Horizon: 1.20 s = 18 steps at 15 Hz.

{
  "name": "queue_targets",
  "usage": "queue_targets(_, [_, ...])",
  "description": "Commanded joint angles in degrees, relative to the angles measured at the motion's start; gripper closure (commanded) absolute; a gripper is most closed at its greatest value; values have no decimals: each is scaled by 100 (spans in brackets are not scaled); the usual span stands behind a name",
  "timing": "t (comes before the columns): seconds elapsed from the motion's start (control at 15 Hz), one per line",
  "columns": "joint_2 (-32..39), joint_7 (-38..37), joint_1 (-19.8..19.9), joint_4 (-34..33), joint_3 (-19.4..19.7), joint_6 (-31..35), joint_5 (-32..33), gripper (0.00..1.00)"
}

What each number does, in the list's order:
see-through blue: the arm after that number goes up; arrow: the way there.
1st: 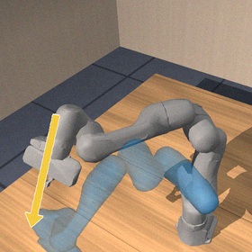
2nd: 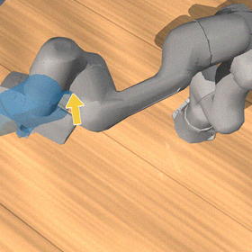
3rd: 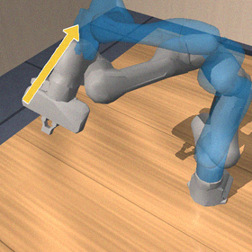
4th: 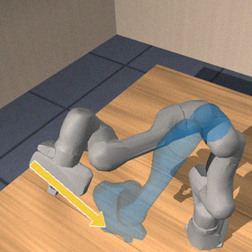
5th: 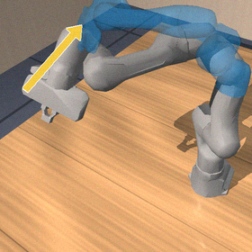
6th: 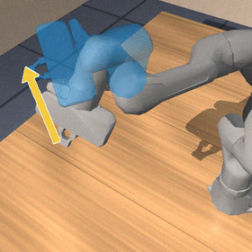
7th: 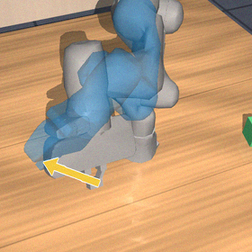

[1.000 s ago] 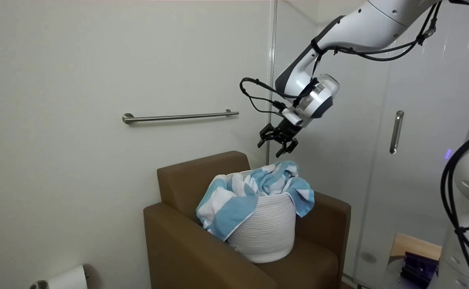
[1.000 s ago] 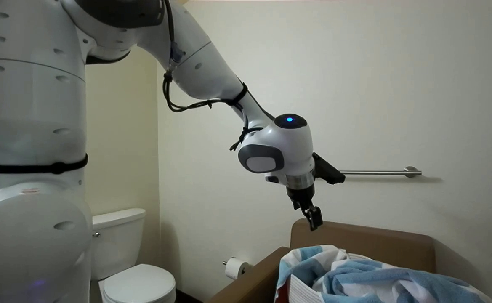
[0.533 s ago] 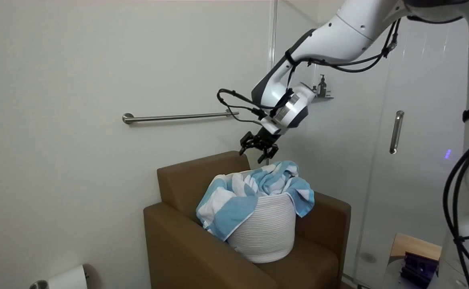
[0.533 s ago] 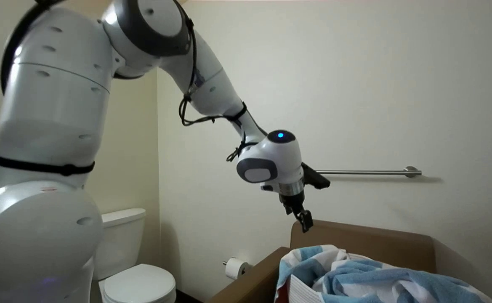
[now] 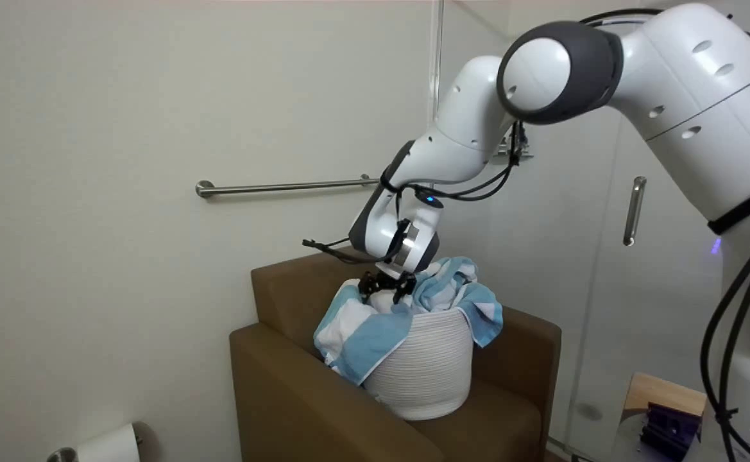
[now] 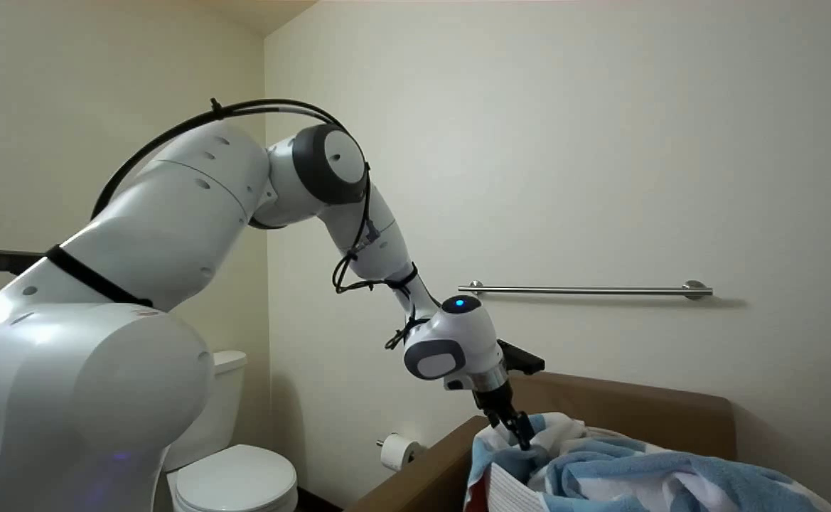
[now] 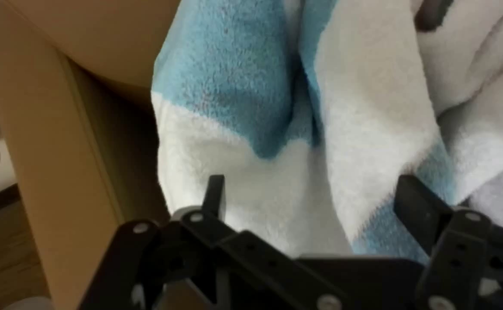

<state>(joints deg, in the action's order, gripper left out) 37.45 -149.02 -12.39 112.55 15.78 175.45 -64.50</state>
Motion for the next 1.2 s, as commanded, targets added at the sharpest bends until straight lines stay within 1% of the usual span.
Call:
queue_targets(0.0, [823, 0, -602, -1068, 728, -59, -594, 0])
queue_targets(0.13, [937, 0, -689, -1435, 758, 99, -744, 0])
queue_targets(0.2, [930, 0, -796, -1501, 863, 8, -736, 0])
queue_targets(0.27, [971, 0, -976, -1513, 1094, -201, -767, 0])
queue_targets(0.33, [1069, 0, -1203, -1485, 1430, -486, -801, 0])
queue_targets(0.4, [1198, 0, -1451, -1416, 1831, -910, -835, 0])
queue_targets(0.47, [1414, 0, -1753, -1352, 2348, -1458, -913, 0])
queue_targets(0.53, [1667, 1, -1974, -1364, 2773, -1935, -999, 0])
queue_targets(0.73, [2516, 0, -2422, -1543, 3901, -3572, -1206, 0])
queue_targets(0.8, [2754, 0, -2485, -1641, 4170, -4022, -1284, 0])
queue_targets(0.93, [3099, 0, -2547, -1858, 4538, -4725, -1361, 0])
queue_targets(1.0, [3160, 0, -2553, -1979, 4639, -4978, -1357, 0])
queue_targets(1.13, [3161, 0, -2547, -2252, 4721, -5287, -1266, 0])
